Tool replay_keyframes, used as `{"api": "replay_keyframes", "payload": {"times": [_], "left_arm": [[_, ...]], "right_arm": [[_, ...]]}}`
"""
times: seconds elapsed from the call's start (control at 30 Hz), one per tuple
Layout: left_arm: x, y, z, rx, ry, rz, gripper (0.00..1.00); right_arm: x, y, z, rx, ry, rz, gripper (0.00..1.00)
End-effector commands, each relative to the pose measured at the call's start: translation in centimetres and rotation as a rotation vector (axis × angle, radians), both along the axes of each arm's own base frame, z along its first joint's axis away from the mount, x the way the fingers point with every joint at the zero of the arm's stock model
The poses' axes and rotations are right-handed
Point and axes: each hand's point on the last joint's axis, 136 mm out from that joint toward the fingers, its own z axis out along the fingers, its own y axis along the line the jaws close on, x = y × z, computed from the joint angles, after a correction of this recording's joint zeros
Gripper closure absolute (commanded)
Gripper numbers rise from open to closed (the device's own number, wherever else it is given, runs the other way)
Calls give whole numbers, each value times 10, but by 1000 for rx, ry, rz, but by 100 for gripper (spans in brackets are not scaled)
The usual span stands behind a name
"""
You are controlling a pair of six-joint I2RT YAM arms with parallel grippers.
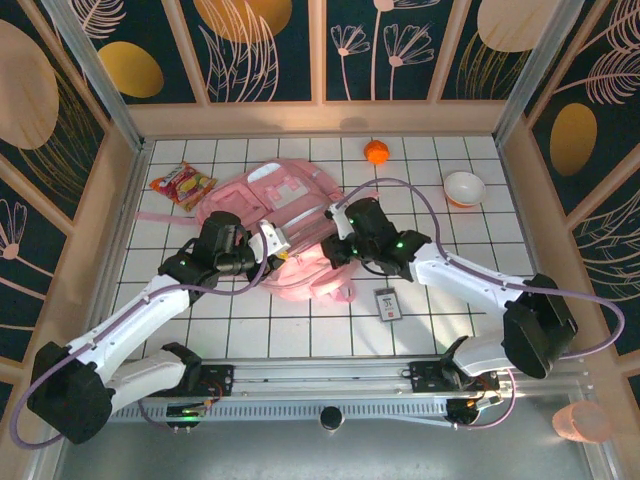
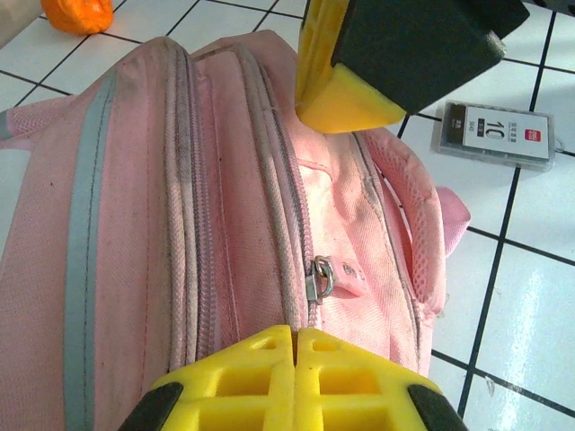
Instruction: Pack the student bag
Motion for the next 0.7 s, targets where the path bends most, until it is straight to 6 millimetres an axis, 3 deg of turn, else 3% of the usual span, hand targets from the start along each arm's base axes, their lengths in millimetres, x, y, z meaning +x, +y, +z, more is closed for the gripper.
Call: {"api": "replay_keyframes", "payload": {"times": [0.0, 0.1, 0.23, 0.43, 0.67], "left_arm": [[8, -4, 30, -65, -68, 7, 100], [5, -14, 40, -143, -33, -13, 100], [2, -20, 44, -185, -11, -32, 100], [-1, -21, 47, -200, -12, -47, 100], [-3, -23, 48, -211, -11, -64, 100]], "right_arm": [[-25, 14, 5, 19, 9, 112, 97], [-47, 25, 5, 38, -50, 198, 69], [-58, 27, 6, 102, -180, 263, 46], [-48, 26, 19, 155, -430, 271, 43], [-37, 34, 20, 145, -516, 278, 44]]}}
